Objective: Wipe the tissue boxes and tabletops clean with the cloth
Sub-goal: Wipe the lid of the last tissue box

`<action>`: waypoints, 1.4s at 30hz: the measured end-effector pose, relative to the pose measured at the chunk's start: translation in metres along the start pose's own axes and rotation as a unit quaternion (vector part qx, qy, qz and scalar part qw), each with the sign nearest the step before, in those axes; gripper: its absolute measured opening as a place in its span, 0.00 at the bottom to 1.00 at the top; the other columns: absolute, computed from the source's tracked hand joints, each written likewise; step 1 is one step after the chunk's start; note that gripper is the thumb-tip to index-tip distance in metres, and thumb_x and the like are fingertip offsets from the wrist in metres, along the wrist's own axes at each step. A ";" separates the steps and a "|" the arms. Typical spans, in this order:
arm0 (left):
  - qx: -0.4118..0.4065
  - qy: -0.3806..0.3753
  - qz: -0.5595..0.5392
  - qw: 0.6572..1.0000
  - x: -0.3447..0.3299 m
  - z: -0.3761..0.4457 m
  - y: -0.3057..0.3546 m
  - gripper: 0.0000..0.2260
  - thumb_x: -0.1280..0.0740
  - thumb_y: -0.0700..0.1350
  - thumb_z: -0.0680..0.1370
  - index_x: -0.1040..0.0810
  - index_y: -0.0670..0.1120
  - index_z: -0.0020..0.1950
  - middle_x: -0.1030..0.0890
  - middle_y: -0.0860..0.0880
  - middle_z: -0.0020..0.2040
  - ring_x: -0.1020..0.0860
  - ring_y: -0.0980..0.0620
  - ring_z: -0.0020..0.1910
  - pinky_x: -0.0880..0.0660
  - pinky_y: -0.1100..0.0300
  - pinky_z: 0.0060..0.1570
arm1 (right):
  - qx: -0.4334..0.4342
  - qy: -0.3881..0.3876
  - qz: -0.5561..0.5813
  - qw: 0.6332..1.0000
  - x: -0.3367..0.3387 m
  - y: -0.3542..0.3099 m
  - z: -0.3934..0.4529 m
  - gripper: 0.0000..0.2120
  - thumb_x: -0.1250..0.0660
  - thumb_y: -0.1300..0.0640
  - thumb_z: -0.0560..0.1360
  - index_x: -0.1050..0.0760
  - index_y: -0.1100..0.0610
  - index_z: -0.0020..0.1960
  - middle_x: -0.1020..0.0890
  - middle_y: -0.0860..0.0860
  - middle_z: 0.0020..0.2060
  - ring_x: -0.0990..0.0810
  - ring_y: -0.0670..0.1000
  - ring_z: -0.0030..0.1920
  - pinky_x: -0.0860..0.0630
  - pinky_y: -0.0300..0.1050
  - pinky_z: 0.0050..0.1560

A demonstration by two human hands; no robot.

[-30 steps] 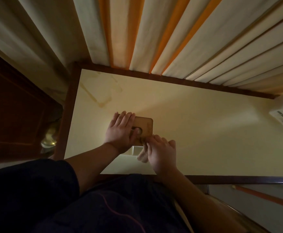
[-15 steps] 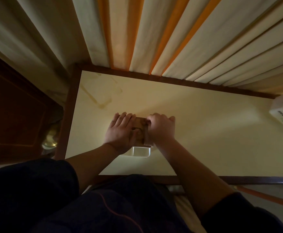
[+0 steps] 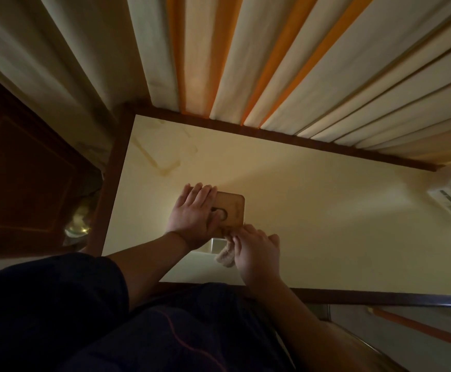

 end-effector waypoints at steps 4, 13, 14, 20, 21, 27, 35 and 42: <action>-0.001 -0.003 -0.006 1.000 0.000 0.000 -0.001 0.28 0.41 0.57 0.83 0.29 0.41 0.77 0.25 0.43 0.72 0.30 0.39 0.74 0.46 0.45 0.80 | -0.003 -0.081 -0.061 0.995 0.012 0.002 0.028 0.09 0.38 0.49 0.82 0.18 0.46 0.54 0.17 0.45 0.49 0.18 0.53 0.52 0.41 0.50 0.50; -0.001 -0.013 -0.021 1.000 0.005 0.000 -0.001 0.28 0.41 0.58 0.83 0.29 0.43 0.77 0.24 0.44 0.72 0.30 0.39 0.74 0.42 0.41 0.79 | -0.044 -0.068 -0.033 0.996 0.044 -0.006 0.102 0.07 0.37 0.54 0.76 0.20 0.51 0.43 0.25 0.46 0.33 0.23 0.54 0.40 0.35 0.52 0.54; 0.000 -0.017 -0.019 1.000 0.005 0.000 -0.001 0.28 0.41 0.59 0.83 0.29 0.43 0.77 0.25 0.44 0.73 0.31 0.39 0.75 0.42 0.41 0.79 | -0.044 -0.066 -0.028 0.996 0.044 -0.007 0.103 0.07 0.37 0.53 0.75 0.20 0.50 0.44 0.23 0.46 0.34 0.21 0.54 0.42 0.35 0.52 0.55; 0.003 -0.025 -0.002 1.000 0.005 -0.002 0.000 0.28 0.44 0.59 0.83 0.31 0.44 0.78 0.26 0.45 0.73 0.32 0.40 0.75 0.43 0.42 0.80 | -0.025 0.019 -0.007 0.999 0.001 -0.008 0.055 0.04 0.31 0.54 0.75 0.23 0.48 0.49 0.18 0.47 0.48 0.19 0.55 0.48 0.31 0.53 0.50; 0.003 -0.024 0.000 1.000 0.005 -0.002 0.000 0.28 0.45 0.59 0.84 0.30 0.43 0.78 0.26 0.44 0.73 0.32 0.40 0.75 0.43 0.42 0.80 | -0.019 0.003 -0.007 1.000 -0.003 -0.007 0.045 0.07 0.30 0.55 0.75 0.23 0.48 0.52 0.18 0.47 0.51 0.20 0.56 0.51 0.31 0.53 0.51; 0.005 -0.036 0.013 0.999 0.003 0.000 0.001 0.30 0.47 0.61 0.83 0.30 0.42 0.78 0.25 0.43 0.73 0.32 0.39 0.75 0.44 0.42 0.80 | 0.003 -0.010 -0.022 1.000 0.012 -0.009 0.010 0.05 0.24 0.54 0.72 0.20 0.48 0.43 0.18 0.45 0.41 0.21 0.53 0.42 0.38 0.50 0.47; -0.003 -0.030 0.003 1.000 0.004 0.001 0.000 0.28 0.44 0.59 0.84 0.30 0.42 0.77 0.25 0.43 0.73 0.31 0.39 0.75 0.43 0.41 0.80 | -0.016 -0.117 -0.095 0.988 0.034 -0.009 0.062 0.05 0.32 0.52 0.75 0.25 0.51 0.42 0.27 0.45 0.33 0.16 0.52 0.45 0.35 0.56 0.64; -0.003 -0.010 -0.003 1.000 0.003 0.000 -0.001 0.29 0.43 0.59 0.82 0.27 0.41 0.75 0.23 0.42 0.71 0.29 0.38 0.73 0.41 0.41 0.78 | -0.066 -0.076 -0.038 0.994 0.046 -0.011 0.106 0.07 0.35 0.58 0.75 0.19 0.51 0.45 0.20 0.46 0.35 0.20 0.52 0.41 0.34 0.55 0.65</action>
Point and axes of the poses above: each hand's wrist, its own z-axis towards the middle knuckle, its own x-axis out of the back of the hand, y = z × x, the point moved 2 cm from there along z, towards the middle knuckle
